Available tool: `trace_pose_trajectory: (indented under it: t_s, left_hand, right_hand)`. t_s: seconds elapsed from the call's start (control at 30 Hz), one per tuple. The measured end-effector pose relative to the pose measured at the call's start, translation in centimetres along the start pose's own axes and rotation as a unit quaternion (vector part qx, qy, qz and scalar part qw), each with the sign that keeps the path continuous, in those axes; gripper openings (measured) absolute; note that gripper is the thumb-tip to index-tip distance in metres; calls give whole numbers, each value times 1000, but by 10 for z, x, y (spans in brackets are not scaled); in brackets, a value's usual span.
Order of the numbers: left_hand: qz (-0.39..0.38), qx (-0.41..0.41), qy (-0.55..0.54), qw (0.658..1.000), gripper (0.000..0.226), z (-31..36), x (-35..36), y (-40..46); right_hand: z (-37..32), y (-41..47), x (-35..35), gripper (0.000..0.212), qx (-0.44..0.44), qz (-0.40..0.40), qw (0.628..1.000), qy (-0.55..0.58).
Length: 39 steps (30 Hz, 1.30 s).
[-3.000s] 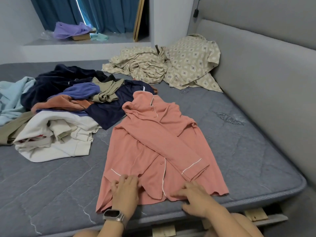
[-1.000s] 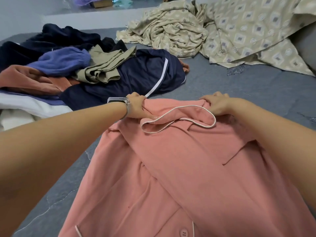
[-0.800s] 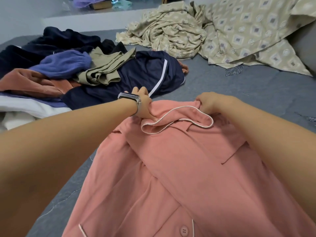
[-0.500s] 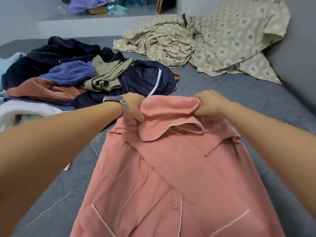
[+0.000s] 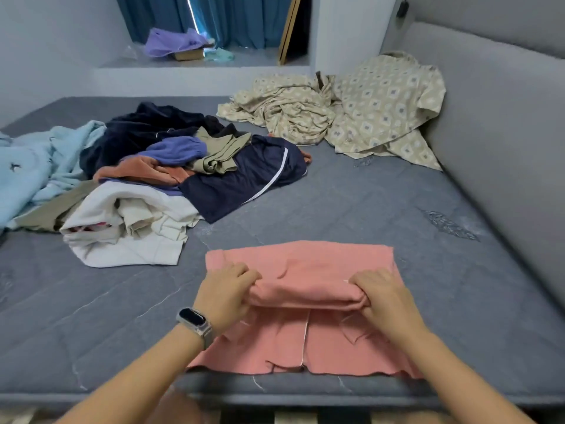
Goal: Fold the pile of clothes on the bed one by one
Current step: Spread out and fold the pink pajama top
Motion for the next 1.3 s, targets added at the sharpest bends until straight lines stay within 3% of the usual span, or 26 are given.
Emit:
trace_pose_trajectory:
  t_s: [0.1, 0.2, 0.33, 0.4, 0.43, 0.5, 0.57, 0.63, 0.7, 0.77, 0.87, 0.97, 1.07, 1.17, 1.23, 1.3]
  left_hand:
    - [19, -46, -39, 998, 50, 28, 8, -53]
    - [6, -36, -15, 999, 57, 45, 22, -79]
    - [-57, -31, 59, 996, 14, 53, 24, -88]
    - [-135, -71, 34, 988, 30, 54, 38, -108]
    - [-189, -96, 14, 977, 50, 57, 40, -116]
    - [-278, -120, 11, 953, 109, 56, 43, -126]
    - [-303, -160, -15, 939, 109, 60, 39, -132]
    - [-239, -212, -82, 944, 94, 67, 34, -132]
    - [-99, -256, -119, 954, 83, 67, 26, -128]
    - [1, -319, -167, 933, 79, 52, 26, -124]
    - [38, -401, -231, 886, 73, 28, 28, -112]
    - [14, -449, -241, 861, 54, 10, 36, -98]
    - [17, -483, -304, 821, 64, -4, 48, -85]
    - [95, -508, -370, 772, 59, -14, 51, -73]
    - [183, -516, -374, 749, 42, -20, 49, -69]
    - [254, -495, -340, 758, 20, -23, 43, -64]
  right_hand:
    - [-6, -55, 9, 53, -6, 19, 1000, -15]
    - [-17, -77, 9, 28, -33, 41, 998, -39]
    - [-23, -93, 14, 28, -21, -36, 992, -120]
    - [-22, -113, 23, 65, 19, -144, 981, -130]
    - [-20, -122, 27, 81, 44, -184, 974, -122]
    - [-18, -132, 30, 92, 61, -243, 962, -109]
    - [-20, -138, 29, 90, 73, -272, 955, -87]
    - [-27, -141, 24, 84, 116, -273, 954, -50]
    - [-29, -134, 21, 60, 156, -205, 966, 3]
    - [-21, -121, 18, 36, 219, -115, 967, 60]
    - [4, -95, 19, 39, 370, -40, 921, 115]
    - [23, -69, 21, 52, 476, -91, 856, 183]
    - [36, -53, 29, 54, 509, -130, 821, 225]
    - [40, -43, 35, 52, 489, -114, 833, 233]
    - [40, -37, 36, 44, 467, -51, 852, 234]
    - [38, -33, 29, 29, 468, 55, 850, 236]
Point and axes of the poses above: each hand's wrist, its own y-axis towards the middle knuckle, its own x-axis out of the palm, z = x × y, the point moved 2 cm from there along y, towards the middle knuckle, and after that the axes turned 11 degrees about x, right-handed, at the moved point
